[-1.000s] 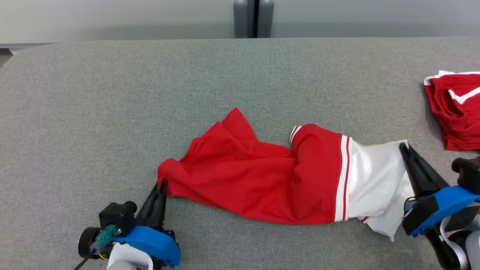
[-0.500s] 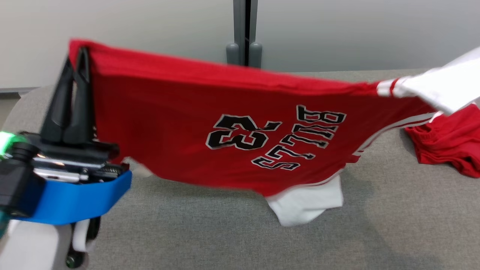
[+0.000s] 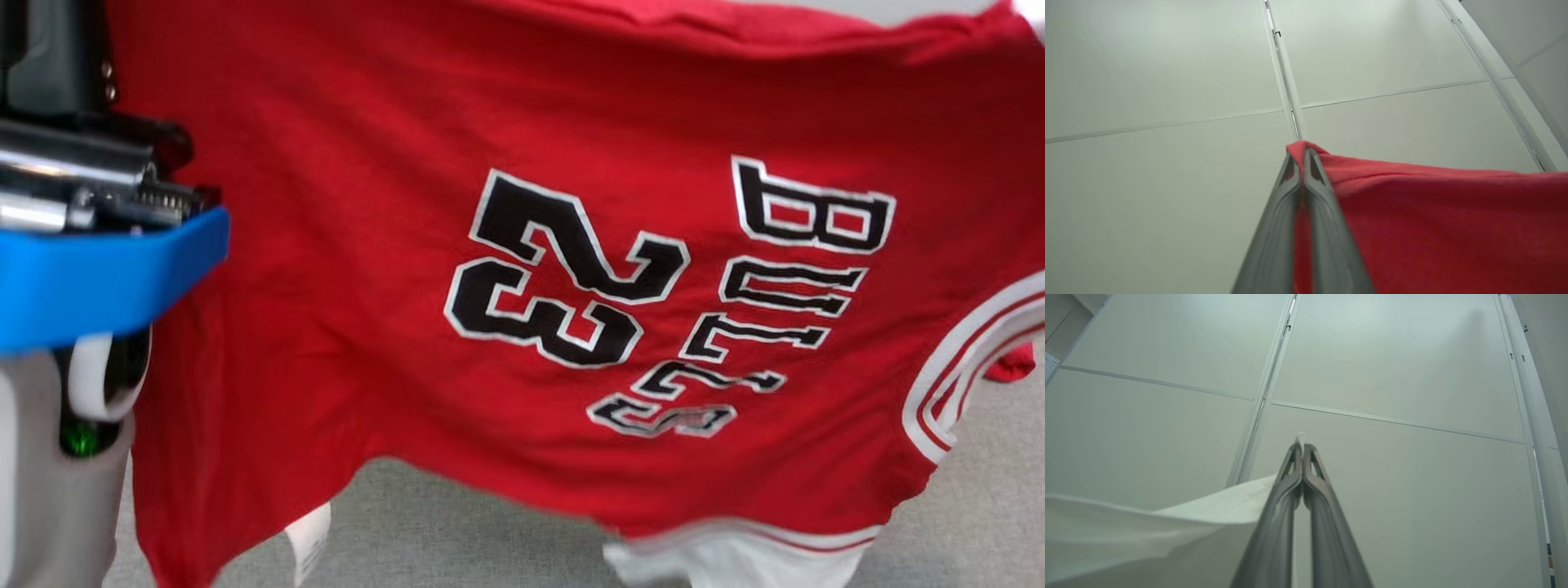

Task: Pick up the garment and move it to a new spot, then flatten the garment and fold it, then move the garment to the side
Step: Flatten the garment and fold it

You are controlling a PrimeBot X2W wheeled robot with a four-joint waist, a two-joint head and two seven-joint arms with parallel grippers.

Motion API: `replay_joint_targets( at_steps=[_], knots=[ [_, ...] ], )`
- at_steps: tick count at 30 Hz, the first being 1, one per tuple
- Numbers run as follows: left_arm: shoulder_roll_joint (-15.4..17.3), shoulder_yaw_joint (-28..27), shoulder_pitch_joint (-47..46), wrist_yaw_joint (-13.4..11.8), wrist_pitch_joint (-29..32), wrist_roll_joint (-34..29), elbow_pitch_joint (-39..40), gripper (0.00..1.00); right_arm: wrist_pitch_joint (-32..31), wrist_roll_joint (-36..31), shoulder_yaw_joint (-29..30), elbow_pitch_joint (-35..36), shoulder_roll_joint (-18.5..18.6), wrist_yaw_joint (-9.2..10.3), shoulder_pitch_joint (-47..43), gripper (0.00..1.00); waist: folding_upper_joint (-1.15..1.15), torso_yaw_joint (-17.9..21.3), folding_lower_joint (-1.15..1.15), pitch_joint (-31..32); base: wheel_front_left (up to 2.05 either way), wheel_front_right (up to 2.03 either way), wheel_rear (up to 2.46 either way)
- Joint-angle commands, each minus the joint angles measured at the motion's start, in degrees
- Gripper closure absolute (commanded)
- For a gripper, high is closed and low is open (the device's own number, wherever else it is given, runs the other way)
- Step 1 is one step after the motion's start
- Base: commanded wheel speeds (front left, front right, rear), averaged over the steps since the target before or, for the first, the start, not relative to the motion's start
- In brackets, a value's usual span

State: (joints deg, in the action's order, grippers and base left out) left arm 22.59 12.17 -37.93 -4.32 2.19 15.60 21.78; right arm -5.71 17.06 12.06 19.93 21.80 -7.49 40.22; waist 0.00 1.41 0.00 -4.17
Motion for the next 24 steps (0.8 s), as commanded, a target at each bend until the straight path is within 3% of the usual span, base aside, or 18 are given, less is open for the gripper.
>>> replay_joint_targets(
  at_steps=[1,9,16,24],
  knots=[
    [-0.4,0.1,-1.2,0.2,0.2,0.6,-1.9,1.0,0.2,0.8,-0.8,-1.9,0.4,-0.01,1.8,1.0,0.0,-0.2,0.0,-0.9,0.0,0.0,0.0],
    [-5.4,0.4,-14.4,3.6,-5.0,5.5,-24.5,1.0,5.6,3.8,-8.7,-21.7,0.4,-0.01,16.2,1.0,0.0,-0.8,0.0,-7.8,0.0,0.0,0.0],
    [-7.0,-1.5,-27.5,5.2,-11.8,6.7,-47.6,1.0,12.7,3.9,-14.2,-39.8,-3.5,-0.01,30.9,1.0,0.0,0.1,0.0,-10.6,0.0,0.0,0.0],
    [-9.6,-0.8,-25.9,7.1,-12.4,8.6,-74.6,1.0,17.4,6.4,-21.3,-62.6,-11.7,-0.01,30.0,1.0,0.0,2.3,0.0,-12.7,0.0,0.0,0.0]
  ],
)
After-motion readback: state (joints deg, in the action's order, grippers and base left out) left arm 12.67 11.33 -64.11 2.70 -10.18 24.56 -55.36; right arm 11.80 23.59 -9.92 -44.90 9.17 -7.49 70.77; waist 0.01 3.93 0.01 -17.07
